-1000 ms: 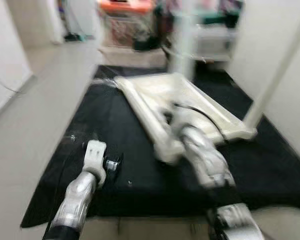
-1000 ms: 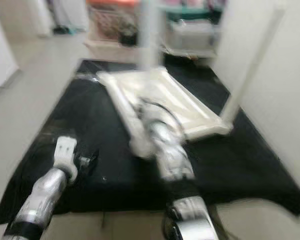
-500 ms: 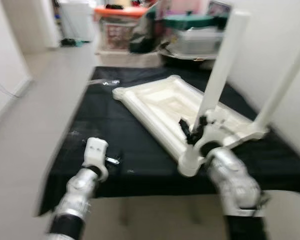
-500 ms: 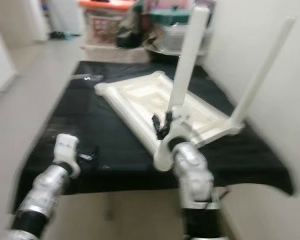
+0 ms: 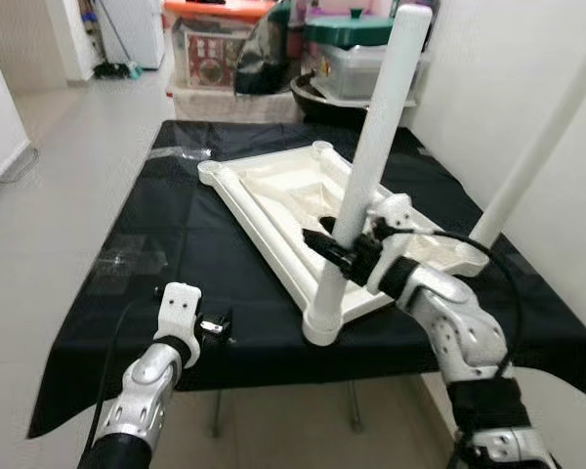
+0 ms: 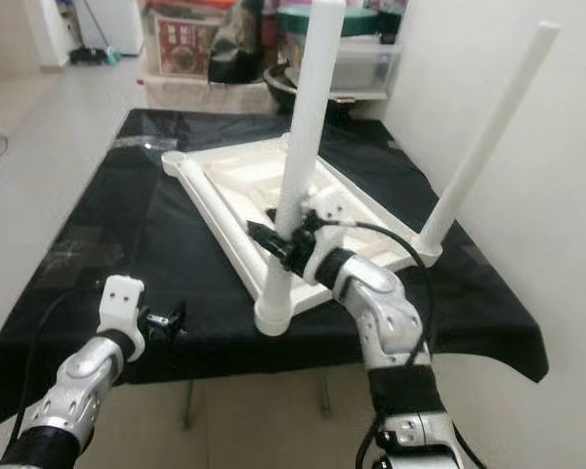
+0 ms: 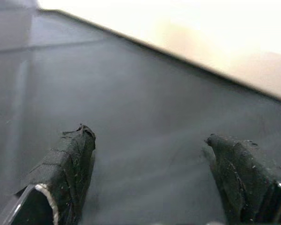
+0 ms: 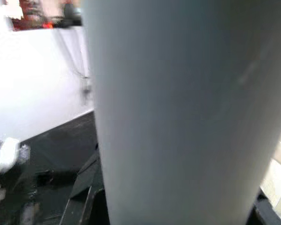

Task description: Building children table

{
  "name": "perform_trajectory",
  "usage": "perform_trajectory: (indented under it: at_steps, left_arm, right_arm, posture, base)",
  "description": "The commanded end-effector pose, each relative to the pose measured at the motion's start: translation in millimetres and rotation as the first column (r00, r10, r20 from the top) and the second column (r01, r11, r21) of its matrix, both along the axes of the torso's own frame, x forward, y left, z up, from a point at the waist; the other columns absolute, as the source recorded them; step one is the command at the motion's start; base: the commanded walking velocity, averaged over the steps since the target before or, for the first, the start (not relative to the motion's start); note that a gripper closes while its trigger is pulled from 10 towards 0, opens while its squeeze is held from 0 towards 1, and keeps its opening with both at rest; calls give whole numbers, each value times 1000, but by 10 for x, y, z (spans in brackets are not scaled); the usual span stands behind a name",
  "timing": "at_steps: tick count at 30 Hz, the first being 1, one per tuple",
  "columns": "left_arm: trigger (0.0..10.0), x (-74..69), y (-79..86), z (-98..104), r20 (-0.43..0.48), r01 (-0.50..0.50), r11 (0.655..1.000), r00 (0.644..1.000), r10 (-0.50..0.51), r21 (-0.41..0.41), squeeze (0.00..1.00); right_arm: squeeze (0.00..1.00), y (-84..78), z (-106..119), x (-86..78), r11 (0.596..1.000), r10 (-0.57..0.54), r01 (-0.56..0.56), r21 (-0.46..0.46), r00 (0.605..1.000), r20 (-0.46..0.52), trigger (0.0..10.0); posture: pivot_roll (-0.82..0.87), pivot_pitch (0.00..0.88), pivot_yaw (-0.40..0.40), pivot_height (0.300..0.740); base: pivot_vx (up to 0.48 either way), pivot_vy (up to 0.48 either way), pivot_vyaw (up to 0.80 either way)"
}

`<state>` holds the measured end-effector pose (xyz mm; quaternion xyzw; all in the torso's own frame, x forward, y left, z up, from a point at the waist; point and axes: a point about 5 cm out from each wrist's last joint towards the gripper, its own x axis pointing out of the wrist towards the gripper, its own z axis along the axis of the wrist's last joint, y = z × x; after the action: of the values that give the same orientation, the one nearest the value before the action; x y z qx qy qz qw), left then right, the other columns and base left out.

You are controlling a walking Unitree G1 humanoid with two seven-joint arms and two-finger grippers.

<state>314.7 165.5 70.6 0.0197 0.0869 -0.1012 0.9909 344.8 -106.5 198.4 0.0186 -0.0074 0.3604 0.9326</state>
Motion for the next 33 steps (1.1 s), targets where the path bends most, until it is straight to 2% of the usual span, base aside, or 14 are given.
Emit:
perform_trajectory:
  at_steps: [1,2,4,7,11,12,13,18,19,23,24,25,28,33]
  left_arm:
    - [10000,-20,35,-21,-1,-15,1000,1000,15,3,0]
    - [10000,-20,35,-21,-1,-15,1000,1000,15,3,0]
    - [10000,-54,24,-43,-7,-13,1000,1000,13,2,0]
    - [10000,-89,3,-73,-16,-3,1000,1000,3,3,0]
    - [10000,-64,-2,-55,-16,1,1000,1000,-1,2,0]
    - [10000,-51,-1,-43,-14,4,1000,1000,-4,3,0]
    - [10000,-36,2,-37,-14,6,1000,1000,-6,6,0]
    - [10000,-9,-6,-39,-18,11,1000,1000,-11,8,0]
    - [10000,-3,-16,-38,-18,15,1000,1000,-15,9,0]
    - [10000,0,-42,-14,-11,22,1000,1000,-22,6,0]
    - [10000,-11,-43,-7,-8,23,1000,1000,-22,3,0]
    - [10000,-29,-21,-35,-17,13,1000,1000,-13,5,0]
    - [10000,-47,-11,-59,-22,14,1000,1000,-13,7,0]
    - [10000,-40,-12,-53,-18,15,1000,1000,-15,7,0]
  right_arm:
    - [0,-213,-419,153,928,-356,329,-173,920,-161,0]
    - [0,-213,-419,153,928,-356,329,-173,920,-161,0]
    - [0,-621,-668,162,622,-783,734,-274,590,-196,0]
    - [0,-780,-827,-29,435,-900,845,-309,399,-177,0]
    - [0,-738,-945,-246,357,-930,878,-320,303,-207,0]
    - [0,-679,-961,-273,379,-920,869,-320,317,-229,0]
    - [0,-568,-932,-272,446,-891,840,-308,385,-241,10000]
    - [0,-356,-797,-233,582,-804,795,-171,531,-268,10000]
    - [1000,-343,-747,-211,582,-803,802,-136,540,-252,10000]
    - [1000,-359,-609,-133,639,-756,766,-69,610,-237,10000]
    - [0,-337,-494,-94,708,-685,707,8,689,-238,10000]
    - [0,-291,-311,-98,835,-503,532,142,842,-197,10000]
    - [0,-240,-88,-208,959,-157,164,231,986,-50,10000]
    - [0,-202,-85,-266,979,-5,7,204,1000,-9,10000]
  posture:
    - [148,0,-122,740]
    - [148,0,-122,740]
    - [140,0,-117,740]
    - [133,0,-106,740]
    - [118,0,-88,740]
    - [115,0,-86,740]
    - [107,0,-80,740]
    - [97,0,-74,740]
    - [100,0,-75,740]
    - [107,0,-81,740]
    - [108,0,-82,740]
    - [104,0,-80,740]
    - [112,0,-91,740]
    - [114,0,-97,740]
  base:
    - [0,0,0]
    - [0,0,0]
    - [0,0,0]
    - [0,0,0]
    - [0,0,0]
    - [0,0,0]
    - [0,0,0]
    - [0,0,0]
    - [0,0,0]
    - [0,0,0]
    - [0,0,0]
    - [0,0,0]
    - [0,0,0]
    - [0,0,0]
